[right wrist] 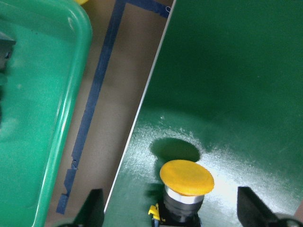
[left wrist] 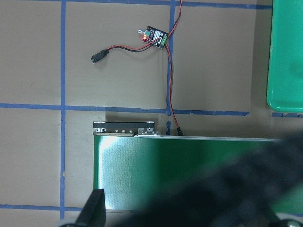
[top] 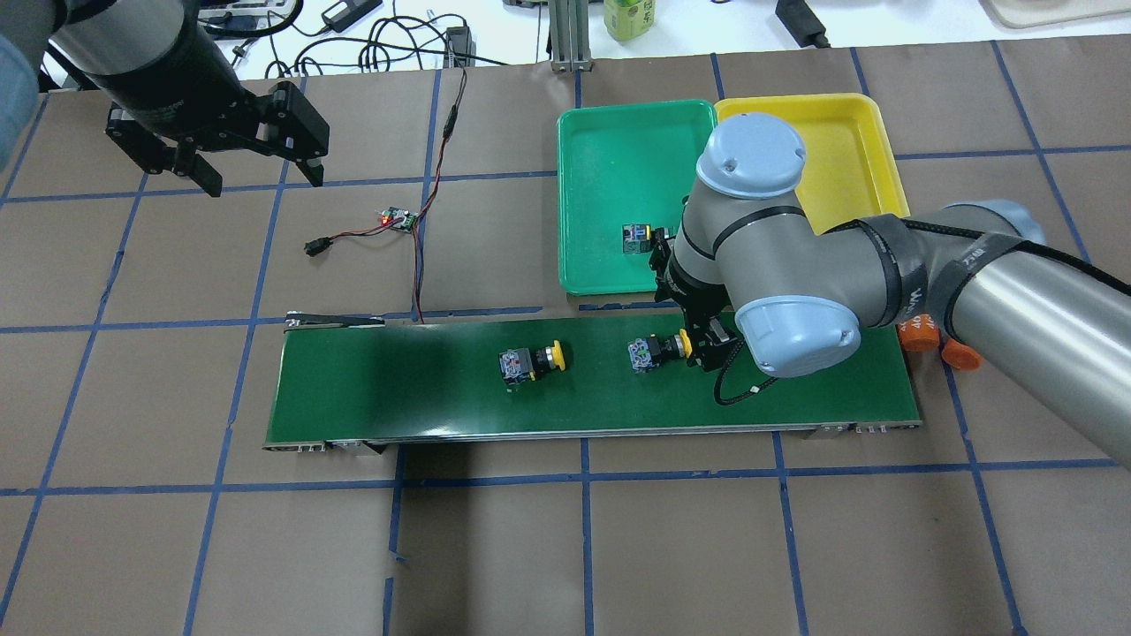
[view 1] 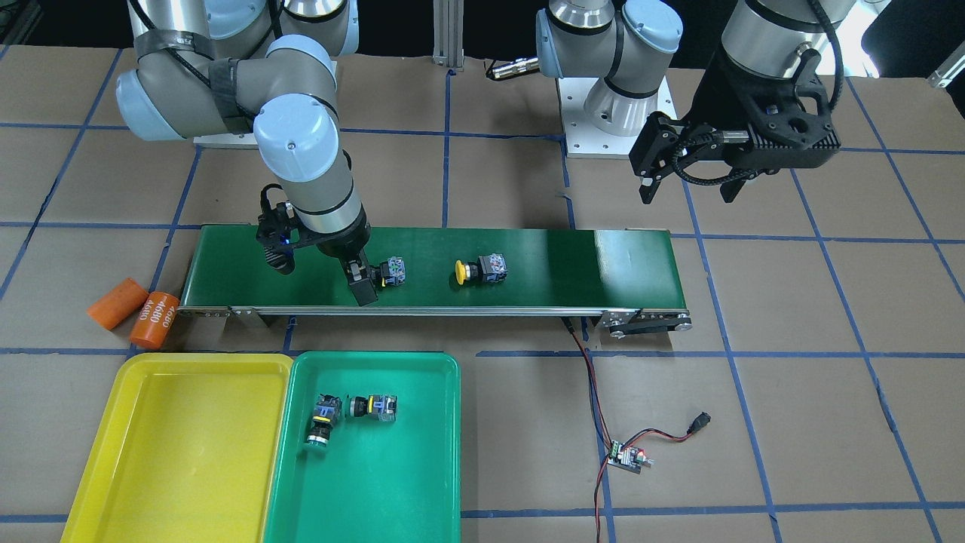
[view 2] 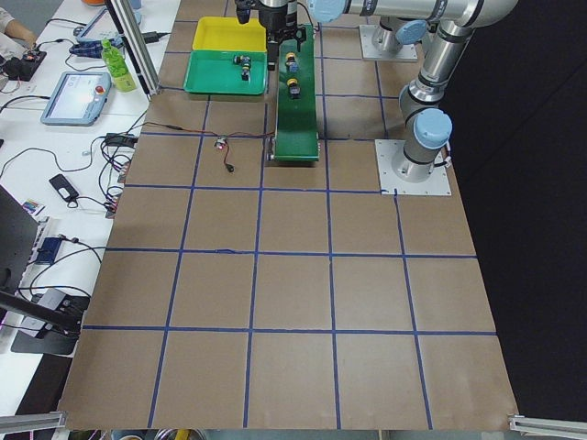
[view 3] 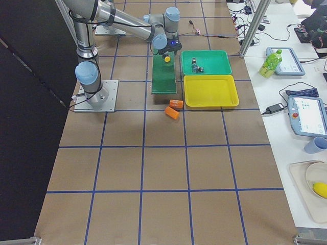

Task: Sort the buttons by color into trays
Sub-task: 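Lower the right gripper onto the yellow button on the belt and grasp it, then carry the yellow button into the yellow tray and open the right gripper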

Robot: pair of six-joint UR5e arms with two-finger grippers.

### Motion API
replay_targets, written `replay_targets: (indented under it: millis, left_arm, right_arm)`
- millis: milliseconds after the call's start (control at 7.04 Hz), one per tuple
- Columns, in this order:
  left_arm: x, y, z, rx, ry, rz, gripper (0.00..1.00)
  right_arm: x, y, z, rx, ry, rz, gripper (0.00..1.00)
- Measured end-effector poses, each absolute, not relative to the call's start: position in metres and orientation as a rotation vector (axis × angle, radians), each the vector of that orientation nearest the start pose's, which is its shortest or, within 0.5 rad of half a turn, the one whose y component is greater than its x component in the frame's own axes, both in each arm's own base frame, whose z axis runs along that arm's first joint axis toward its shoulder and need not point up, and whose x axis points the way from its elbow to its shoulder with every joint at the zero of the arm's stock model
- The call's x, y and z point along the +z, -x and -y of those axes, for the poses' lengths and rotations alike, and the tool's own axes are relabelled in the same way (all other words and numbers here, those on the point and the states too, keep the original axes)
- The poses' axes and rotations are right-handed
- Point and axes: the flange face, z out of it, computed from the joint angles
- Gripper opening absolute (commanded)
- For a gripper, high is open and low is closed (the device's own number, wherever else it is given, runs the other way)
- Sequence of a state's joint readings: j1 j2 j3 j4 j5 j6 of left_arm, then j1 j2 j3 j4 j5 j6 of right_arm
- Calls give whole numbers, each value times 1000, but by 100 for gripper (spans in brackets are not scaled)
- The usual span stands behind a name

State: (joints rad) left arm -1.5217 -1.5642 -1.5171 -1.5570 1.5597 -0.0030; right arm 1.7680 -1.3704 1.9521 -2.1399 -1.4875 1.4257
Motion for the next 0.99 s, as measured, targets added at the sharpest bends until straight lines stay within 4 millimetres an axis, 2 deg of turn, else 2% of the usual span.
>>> replay_targets:
  millis: [142, 284, 426, 568, 994]
  left_arm:
    - [519, 110, 502, -117, 81, -3148, 100]
    - [519, 110, 502, -116, 81, -3149, 100]
    - [519, 110, 501, -116, 81, -3148, 100]
    - [519, 110, 501, -116, 82, -3148, 100]
    - [517, 110, 498, -109, 82, -3148, 100]
  right_arm:
    - [260, -239, 472, 113, -1785, -2530, 94]
    - [256, -238, 470, 122, -1787, -2536, 51]
    - [252, -237, 467, 129, -1783, -2544, 12]
    - [251, -236, 466, 132, -1772, -2552, 0]
    - [255, -231, 470, 122, -1742, -2564, 0]
